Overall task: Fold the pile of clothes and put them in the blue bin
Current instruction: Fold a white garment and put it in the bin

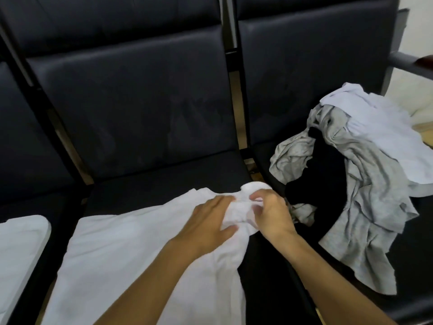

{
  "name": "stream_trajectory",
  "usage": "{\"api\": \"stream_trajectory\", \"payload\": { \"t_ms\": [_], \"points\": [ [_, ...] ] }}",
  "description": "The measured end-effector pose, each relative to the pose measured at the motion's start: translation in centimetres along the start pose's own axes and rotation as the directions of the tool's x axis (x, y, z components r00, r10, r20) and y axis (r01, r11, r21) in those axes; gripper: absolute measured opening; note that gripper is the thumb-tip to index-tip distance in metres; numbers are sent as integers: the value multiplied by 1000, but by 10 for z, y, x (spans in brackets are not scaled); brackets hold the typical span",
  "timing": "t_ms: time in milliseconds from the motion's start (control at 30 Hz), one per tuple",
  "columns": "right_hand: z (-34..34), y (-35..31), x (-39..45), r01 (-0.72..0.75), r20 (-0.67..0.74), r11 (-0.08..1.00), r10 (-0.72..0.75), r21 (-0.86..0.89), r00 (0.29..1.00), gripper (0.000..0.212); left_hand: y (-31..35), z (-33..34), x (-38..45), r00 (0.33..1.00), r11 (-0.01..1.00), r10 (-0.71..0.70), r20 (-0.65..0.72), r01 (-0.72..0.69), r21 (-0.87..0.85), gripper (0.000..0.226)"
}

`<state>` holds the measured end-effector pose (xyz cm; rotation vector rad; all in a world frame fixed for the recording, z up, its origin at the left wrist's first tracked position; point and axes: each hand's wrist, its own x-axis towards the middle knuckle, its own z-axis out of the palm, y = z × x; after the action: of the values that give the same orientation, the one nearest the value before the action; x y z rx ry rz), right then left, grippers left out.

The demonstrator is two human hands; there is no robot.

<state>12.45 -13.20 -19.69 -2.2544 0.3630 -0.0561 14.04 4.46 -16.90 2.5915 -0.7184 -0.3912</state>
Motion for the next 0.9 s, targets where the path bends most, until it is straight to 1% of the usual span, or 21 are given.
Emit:
{"api": "stream_trajectory", "payload": {
  "t_ms": [33, 100, 167, 200, 267, 333, 400, 467, 500, 533, 567, 600, 633, 667, 700, 733, 767, 800, 833, 867, 900],
  "points": [
    [-4, -4, -1, 63, -45, 997, -61, 49, 997, 21, 9, 2, 19, 999, 995, 20, 37, -17, -96, 79],
    [-12, -14, -2, 189, -63, 961, -180, 201, 982, 23, 22, -1, 51, 998, 955, 18, 56, -1, -298, 102],
    [-20, -20, 0, 236, -73, 894, -226, 380, 971, 22, 27, -15, 75, 997, 905, -53, 65, 75, -418, 109],
    [-23, -22, 1, 245, -96, 862, -226, 445, 969, 21, 26, -25, 80, 991, 901, -91, 95, 123, -416, 107],
    [-30, -20, 3, 246, -158, 829, -192, 501, 969, 22, 19, -46, 87, 965, 923, -137, 222, 206, -324, 94],
    [-35, -18, 5, 234, -155, 776, -176, 586, 972, 25, 14, -64, 86, 921, 937, -209, 329, 285, -203, 88],
    [-37, -22, 1, 221, -84, 711, -223, 668, 971, 27, 15, -77, 80, 887, 933, -293, 357, 346, -95, 86],
    [-37, -27, -4, 234, -63, 675, -268, 700, 961, 27, 24, -89, 73, 873, 930, -314, 374, 361, -62, 72],
    [-37, -29, -6, 233, -71, 660, -262, 715, 962, 27, 27, -95, 70, 859, 924, -297, 416, 368, -100, 63],
    [-37, -31, -7, 216, -78, 641, -237, 736, 968, 29, 31, -101, 65, 845, 909, -257, 468, 376, -180, 52],
    [-36, -30, -6, 183, -72, 624, -199, 760, 977, 37, 36, -106, 59, 841, 873, -202, 502, 387, -297, 40],
    [-36, -29, -6, 121, -32, 624, -152, 772, 988, 50, 41, -113, 54, 847, 823, -136, 514, 385, -417, 34],
    [-35, -25, -5, 28, 63, 636, -120, 771, 991, 70, 45, -118, 50, 862, 764, -68, 502, 368, -529, 35],
    [-35, -22, -6, -72, 201, 651, -125, 756, 972, 88, 49, -124, 46, 882, 712, -7, 472, 336, -617, 38],
    [-35, -19, -8, -172, 380, 690, -160, 703, 911, 96, 53, -129, 43, 898, 667, 38, 437, 303, -681, 42],
    [-37, -17, -11, -238, 569, 760, -202, 604, 797, 91, 54, -133, 40, 911, 629, 66, 406, 278, -726, 45],
    [-39, -18, -15, -232, 724, 845, -235, 483, 649, 75, 56, -137, 39, 921, 605, 87, 379, 253, -754, 47],
    [-40, -19, -19, -181, 823, 905, -249, 385, 510, 55, 56, -141, 38, 931, 588, 100, 351, 229, -776, 49],
    [-41, -19, -23, -127, 862, 927, -270, 353, 429, 38, 55, -145, 38, 939, 577, 107, 327, 209, -790, 53],
    [-40, -19, -24, -116, 872, 923, -297, 366, 389, 25, 53, -148, 38, 947, 559, 107, 302, 194, -806, 57],
    [-40, -20, -24, -143, 868, 906, -323, 399, 377, 12, 50, -150, 39, 955, 538, 104, 279, 182, -823, 59]
  ]
}}
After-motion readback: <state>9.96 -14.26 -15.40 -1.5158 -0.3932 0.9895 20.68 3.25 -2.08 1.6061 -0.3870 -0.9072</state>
